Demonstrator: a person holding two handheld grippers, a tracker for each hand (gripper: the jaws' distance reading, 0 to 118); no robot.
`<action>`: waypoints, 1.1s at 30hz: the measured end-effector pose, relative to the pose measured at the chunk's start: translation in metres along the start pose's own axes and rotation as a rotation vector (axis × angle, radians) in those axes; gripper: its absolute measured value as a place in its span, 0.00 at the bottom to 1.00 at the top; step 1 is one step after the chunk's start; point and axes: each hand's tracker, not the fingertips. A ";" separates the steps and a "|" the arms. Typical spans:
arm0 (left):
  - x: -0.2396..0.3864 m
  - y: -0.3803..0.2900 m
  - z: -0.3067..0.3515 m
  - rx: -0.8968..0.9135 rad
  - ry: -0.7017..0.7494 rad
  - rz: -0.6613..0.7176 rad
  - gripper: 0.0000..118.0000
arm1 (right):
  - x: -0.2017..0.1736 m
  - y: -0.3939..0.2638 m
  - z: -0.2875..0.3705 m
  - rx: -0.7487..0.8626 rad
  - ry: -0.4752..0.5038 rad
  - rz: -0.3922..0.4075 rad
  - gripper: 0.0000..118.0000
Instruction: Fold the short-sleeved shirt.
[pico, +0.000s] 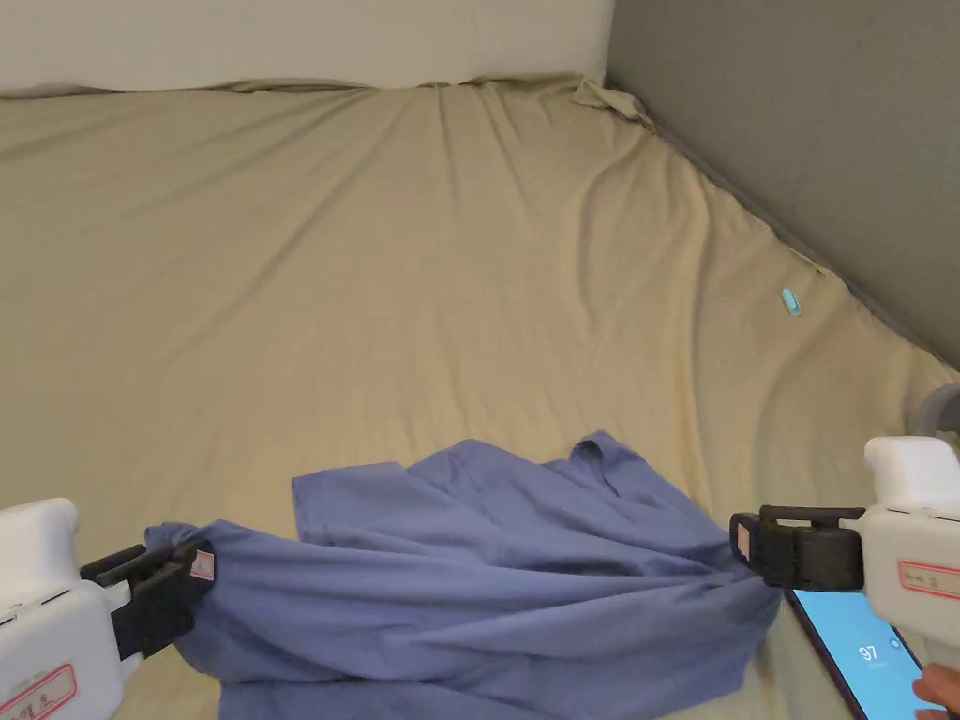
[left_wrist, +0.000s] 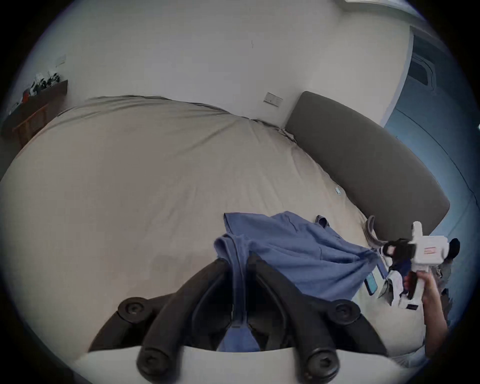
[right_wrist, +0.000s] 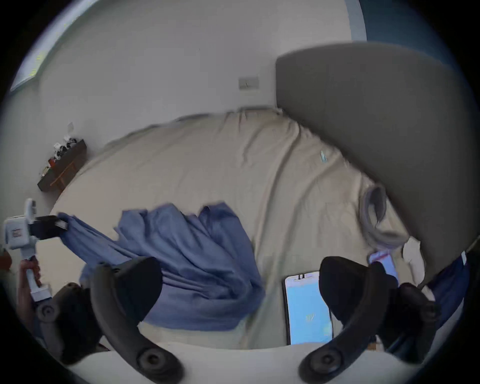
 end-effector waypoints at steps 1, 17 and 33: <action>-0.002 -0.002 -0.003 -0.007 0.006 0.005 0.06 | 0.001 -0.006 -0.016 -0.049 0.004 0.001 1.00; -0.012 -0.025 -0.049 -0.098 0.030 0.086 0.06 | -0.023 -0.031 -0.069 -0.108 0.026 0.055 0.15; 0.029 0.081 0.197 0.523 -0.070 -0.044 0.06 | -0.122 0.052 0.166 0.562 0.348 0.096 0.15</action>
